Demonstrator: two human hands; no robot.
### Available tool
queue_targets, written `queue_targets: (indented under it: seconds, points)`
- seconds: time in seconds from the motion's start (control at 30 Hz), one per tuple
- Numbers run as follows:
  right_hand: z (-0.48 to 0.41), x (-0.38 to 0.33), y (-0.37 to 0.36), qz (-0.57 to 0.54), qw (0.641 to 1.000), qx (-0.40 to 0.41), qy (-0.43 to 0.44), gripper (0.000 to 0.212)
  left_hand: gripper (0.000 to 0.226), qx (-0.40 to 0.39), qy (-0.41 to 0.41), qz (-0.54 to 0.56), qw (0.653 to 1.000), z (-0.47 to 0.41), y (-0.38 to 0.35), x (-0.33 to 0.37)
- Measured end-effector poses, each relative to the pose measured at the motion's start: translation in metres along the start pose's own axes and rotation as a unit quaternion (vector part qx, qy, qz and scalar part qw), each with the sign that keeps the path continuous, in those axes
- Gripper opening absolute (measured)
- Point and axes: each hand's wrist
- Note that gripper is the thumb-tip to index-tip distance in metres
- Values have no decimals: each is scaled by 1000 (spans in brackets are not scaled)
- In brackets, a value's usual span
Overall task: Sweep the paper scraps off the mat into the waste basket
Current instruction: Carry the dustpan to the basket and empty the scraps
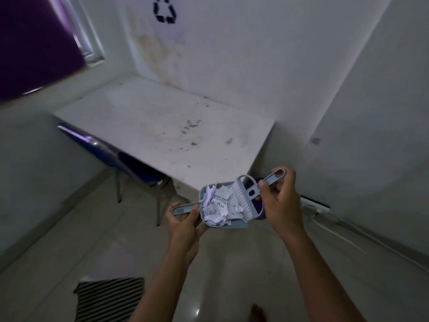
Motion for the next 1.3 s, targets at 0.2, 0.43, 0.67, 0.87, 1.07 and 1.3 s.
queue_targets:
  seconds: [0.2,0.43,0.67,0.87,1.07,1.3]
  points:
    - [-73,54,55,29,999,21,-17,27,55,-9,15,-9,1000,-11,-98,-52]
    - [-160,136,78,52,997,13,-47,27,55,21,38,-25,999,-46,-188,-117]
    - [-233,251,61,42,994,1,-105,30,57,69,32,-68,995,-126,-252,-198]
    - [-281,389,15,1,986,18,-165,29,52,140,-2,-62,988,-223,-296,-289]
    - [-321,553,-56,-60,980,40,-187,26,62,148,-47,-105,982,-367,-310,-403]
    - [-313,684,-120,-64,976,14,-210,24,68,177,-112,-154,966,-480,-273,-495]
Point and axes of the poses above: each hand's wrist, its own z-axis away from the middle knuckle, its own y-axis out of the back of the hand, x = y × z, and after that the axes turned 7 degrees about x, right-handed
